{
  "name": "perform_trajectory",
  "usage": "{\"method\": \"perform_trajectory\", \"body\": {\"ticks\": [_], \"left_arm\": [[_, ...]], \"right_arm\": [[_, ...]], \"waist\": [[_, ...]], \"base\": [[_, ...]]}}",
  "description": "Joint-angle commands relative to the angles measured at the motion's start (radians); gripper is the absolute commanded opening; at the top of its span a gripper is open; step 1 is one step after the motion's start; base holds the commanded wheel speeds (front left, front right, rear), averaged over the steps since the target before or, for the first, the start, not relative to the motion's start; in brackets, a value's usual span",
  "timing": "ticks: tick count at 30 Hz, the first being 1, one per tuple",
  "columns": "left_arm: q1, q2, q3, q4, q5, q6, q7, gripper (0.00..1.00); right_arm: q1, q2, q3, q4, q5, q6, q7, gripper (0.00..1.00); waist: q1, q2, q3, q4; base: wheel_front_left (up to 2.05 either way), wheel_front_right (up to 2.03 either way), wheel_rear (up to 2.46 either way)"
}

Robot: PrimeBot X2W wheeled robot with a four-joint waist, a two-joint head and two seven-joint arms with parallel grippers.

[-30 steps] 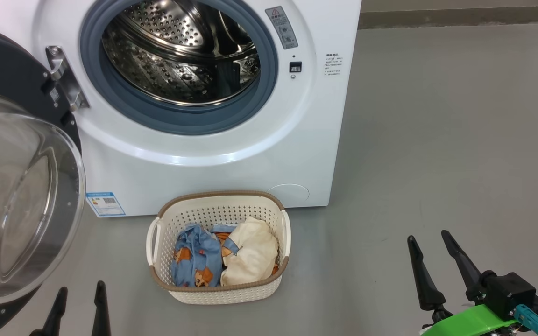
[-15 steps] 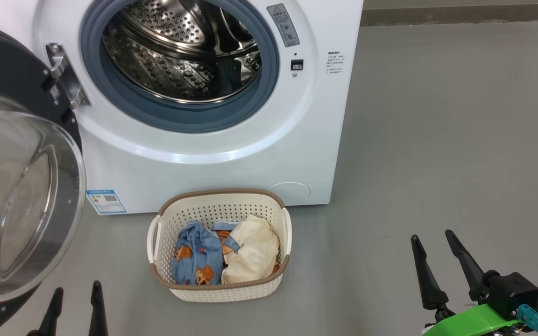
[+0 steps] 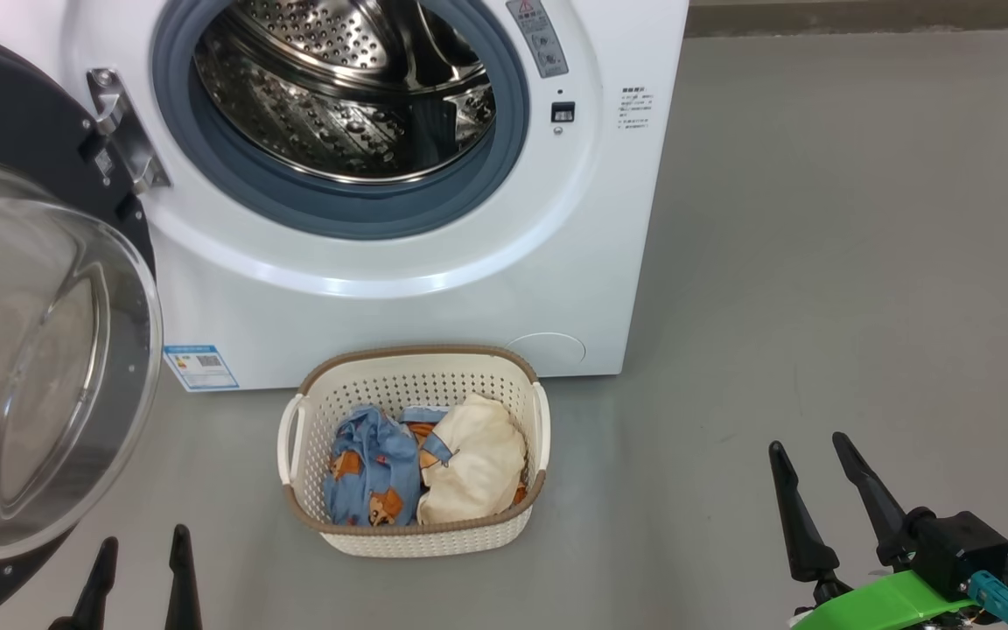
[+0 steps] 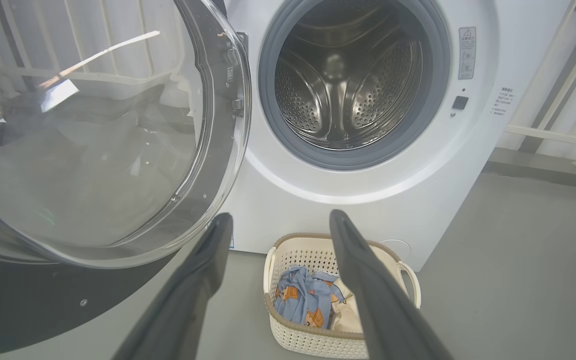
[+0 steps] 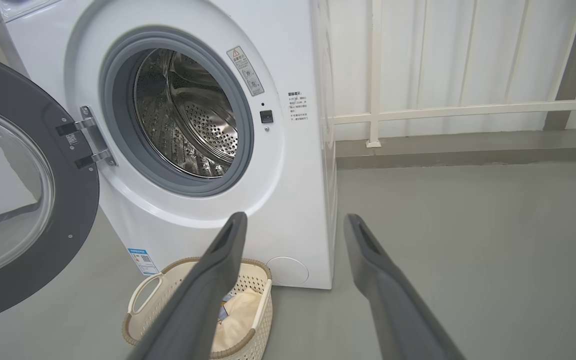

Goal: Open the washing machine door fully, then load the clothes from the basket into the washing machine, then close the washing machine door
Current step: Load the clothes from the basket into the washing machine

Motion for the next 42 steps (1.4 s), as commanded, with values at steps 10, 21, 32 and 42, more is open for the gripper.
{"method": "perform_trajectory", "body": {"ticks": [10,21,32,42], "left_arm": [[-0.065,0.017,0.038,-0.003,0.018,-0.002,-0.006,1.00],[-0.070,0.009,0.040,-0.015,0.008,-0.002,-0.006,1.00],[-0.065,0.004,0.033,-0.020,0.010,-0.002,-0.006,1.00],[-0.062,0.006,0.009,-0.013,0.021,-0.002,-0.006,1.00]], "right_arm": [[-0.023,-0.002,0.029,-0.019,0.018,0.002,-0.012,1.00],[-0.025,-0.002,0.034,-0.011,0.021,0.002,-0.012,1.00],[-0.025,-0.002,0.034,-0.004,0.023,0.002,-0.012,1.00],[-0.026,-0.002,0.031,0.002,0.025,0.002,-0.012,1.00]], "waist": [[0.0000,0.0000,0.017,0.008],[0.0000,0.0000,0.016,0.011],[0.0000,0.0000,0.023,0.014],[0.0000,0.0000,0.032,0.016]], "base": [[0.31,-0.31,0.00],[1.50,-1.50,0.00],[1.00,-1.00,0.00],[0.02,-0.02,0.00]]}}
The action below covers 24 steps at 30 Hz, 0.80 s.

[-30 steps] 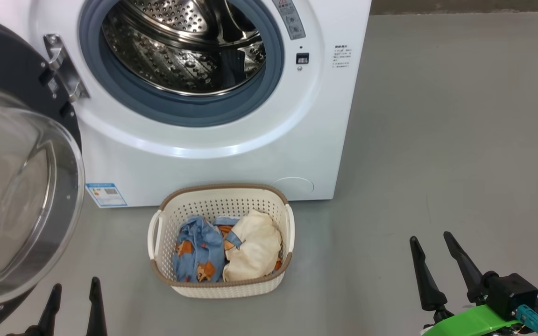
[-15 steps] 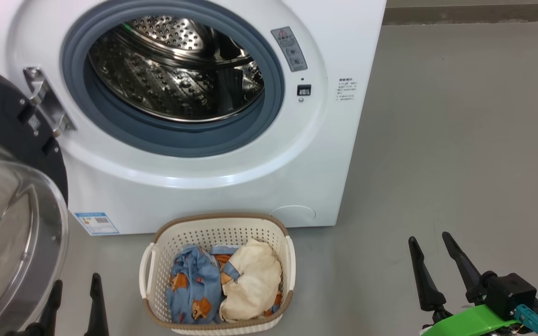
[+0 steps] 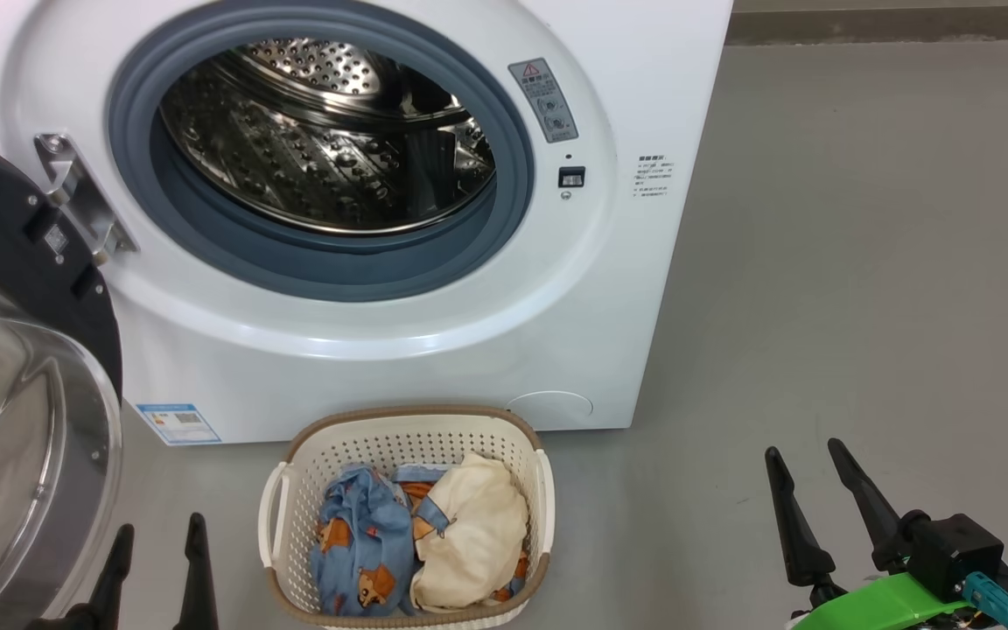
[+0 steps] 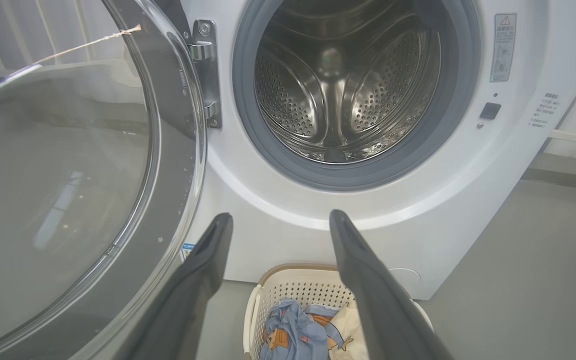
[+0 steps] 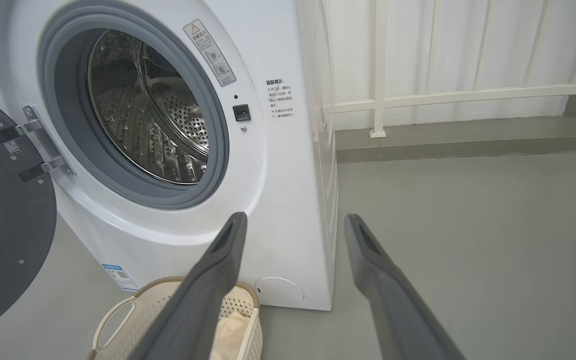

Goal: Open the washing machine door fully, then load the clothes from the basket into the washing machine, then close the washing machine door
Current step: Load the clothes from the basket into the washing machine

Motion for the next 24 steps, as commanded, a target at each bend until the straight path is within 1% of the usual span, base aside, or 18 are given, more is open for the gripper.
{"method": "perform_trajectory", "body": {"ticks": [1,16,24], "left_arm": [[-0.039,0.014,0.026,-0.021,0.008,-0.002,-0.006,1.00],[-0.054,0.018,0.007,-0.028,-0.003,-0.002,-0.006,1.00],[-0.084,0.014,-0.025,-0.028,-0.045,-0.002,-0.006,1.00]], "right_arm": [[-0.025,-0.003,0.026,-0.019,0.013,0.002,-0.012,1.00],[-0.039,-0.003,0.021,-0.011,0.017,0.002,-0.012,1.00],[-0.057,-0.003,0.024,0.001,0.021,0.002,-0.012,1.00]], "waist": [[0.0000,0.0000,0.002,-0.001],[0.0000,0.0000,0.040,-0.004],[0.0000,0.0000,0.113,-0.002]], "base": [[0.00,0.00,0.00],[0.00,0.00,0.00],[0.00,0.00,0.00]]}}
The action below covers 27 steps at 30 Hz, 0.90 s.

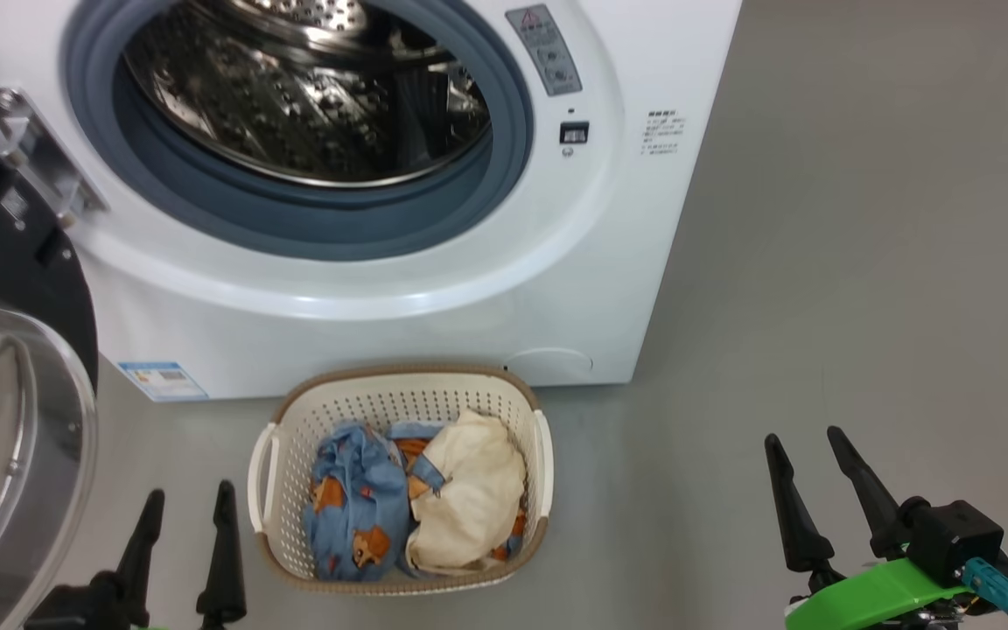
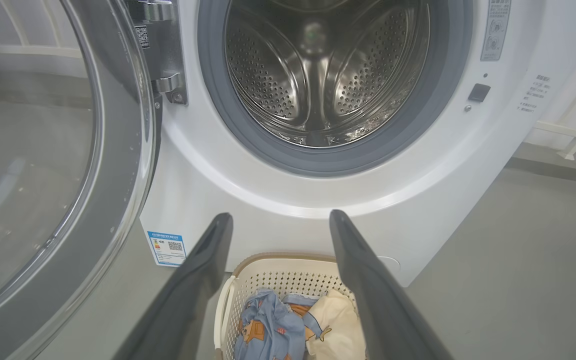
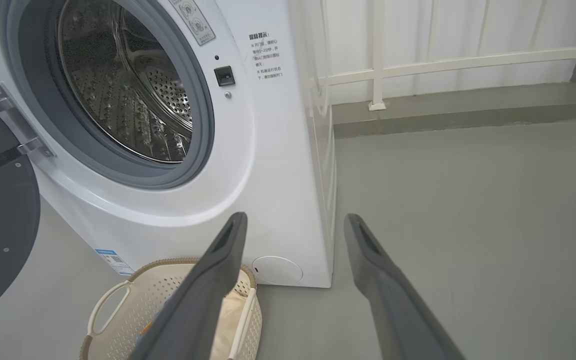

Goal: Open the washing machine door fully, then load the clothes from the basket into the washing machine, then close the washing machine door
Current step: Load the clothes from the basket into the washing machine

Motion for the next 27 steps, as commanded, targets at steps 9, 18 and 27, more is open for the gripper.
{"method": "perform_trajectory", "body": {"ticks": [9,18,27], "left_arm": [[-0.128,0.030,-0.014,-0.002,-0.037,-0.002,-0.006,1.00],[-0.238,0.044,-0.042,0.041,-0.062,-0.002,-0.006,1.00],[-0.367,0.074,-0.073,0.108,-0.069,-0.002,-0.006,1.00]], "right_arm": [[-0.082,-0.003,0.031,-0.022,0.013,0.002,-0.012,1.00],[-0.131,-0.003,0.037,-0.022,0.013,0.002,-0.012,1.00],[-0.183,-0.003,0.056,-0.037,0.016,0.002,-0.012,1.00]], "waist": [[0.0000,-0.0001,0.162,-0.005],[0.0000,-0.0001,0.303,-0.027],[0.0000,-0.0001,0.438,-0.058]], "base": [[0.00,0.00,0.00],[0.00,0.00,0.00],[0.00,0.00,0.00]]}}
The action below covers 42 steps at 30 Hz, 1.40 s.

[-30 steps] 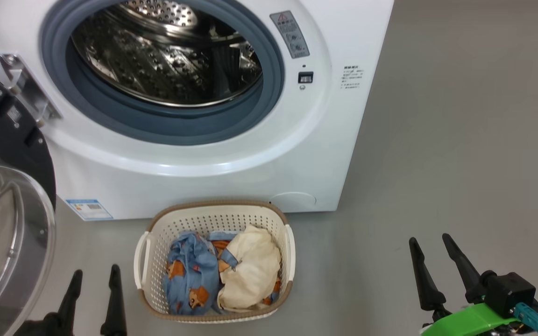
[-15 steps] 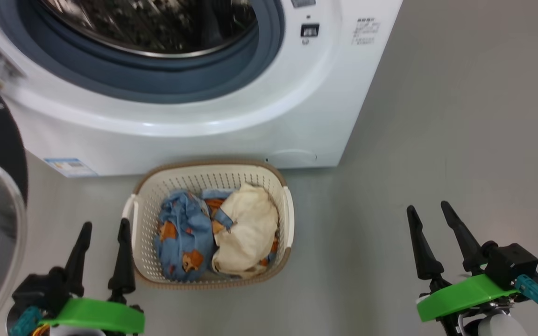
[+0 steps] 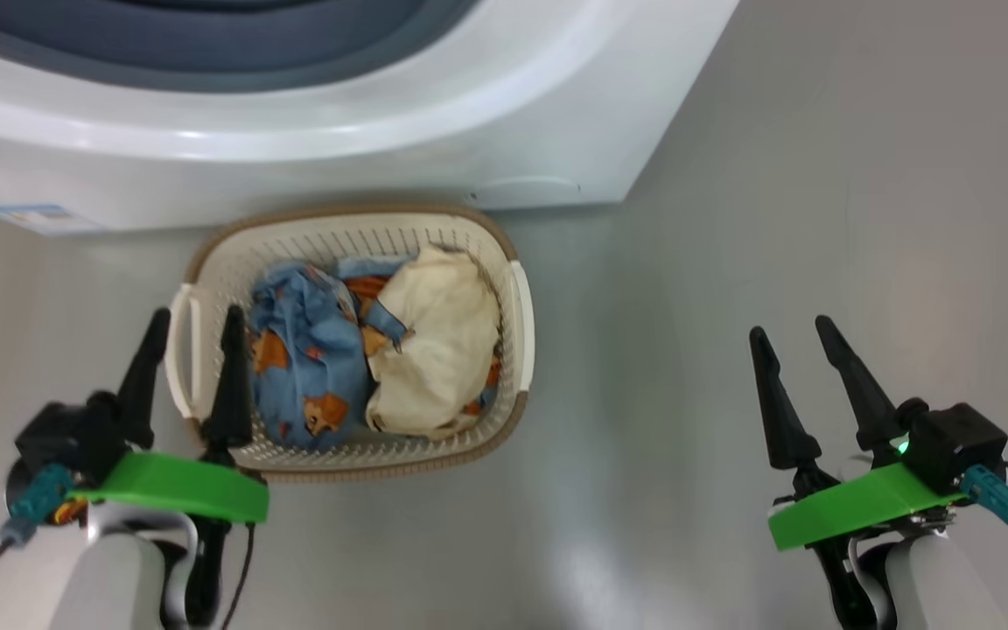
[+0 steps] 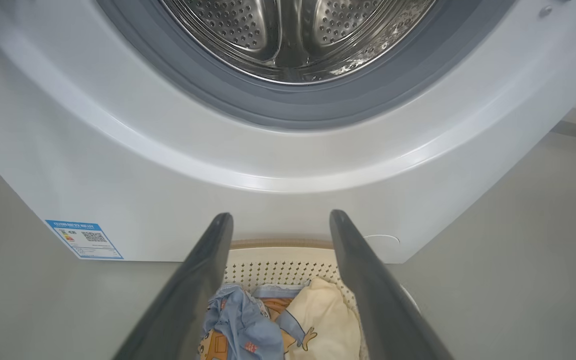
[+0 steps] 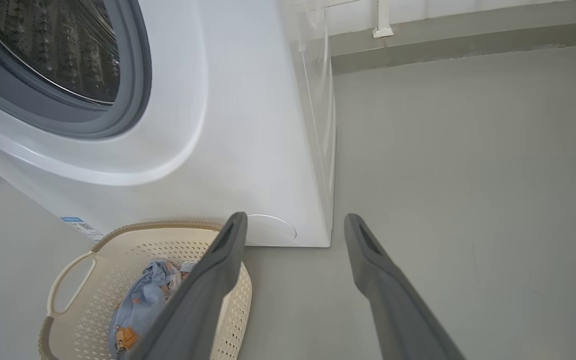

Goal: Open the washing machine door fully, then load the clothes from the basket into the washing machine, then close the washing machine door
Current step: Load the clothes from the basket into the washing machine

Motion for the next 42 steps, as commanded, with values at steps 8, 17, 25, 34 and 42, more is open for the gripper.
{"method": "perform_trajectory", "body": {"ticks": [8,17,25,34,42], "left_arm": [[-0.108,0.057,0.018,0.057,-0.009,-0.002,-0.006,1.00],[-0.222,0.094,-0.008,0.200,-0.002,-0.002,-0.006,1.00],[-0.331,0.162,-0.070,0.396,0.031,-0.002,-0.006,1.00],[-0.501,0.210,-0.189,0.712,0.123,0.011,0.052,1.00],[-0.621,0.198,-0.246,0.870,0.180,0.078,0.171,1.00]], "right_arm": [[-0.038,-0.001,0.043,-0.035,0.020,0.002,-0.012,1.00],[-0.074,-0.001,0.071,-0.045,0.041,0.002,-0.012,1.00],[-0.100,-0.001,0.097,-0.053,0.065,0.002,-0.012,1.00],[-0.117,-0.001,0.135,-0.051,0.103,0.002,-0.012,1.00],[-0.126,-0.001,0.152,-0.045,0.128,0.002,-0.012,1.00]], "waist": [[0.0000,0.0000,0.168,-0.053],[0.0000,0.0000,0.264,-0.090],[0.0000,0.0000,0.333,-0.131],[0.0000,0.0000,0.386,-0.169],[0.0000,0.0000,0.397,-0.183]], "base": [[0.00,0.00,0.00],[0.00,0.00,0.00],[0.00,0.00,0.00],[0.00,0.00,0.00],[0.00,0.00,0.00]]}}
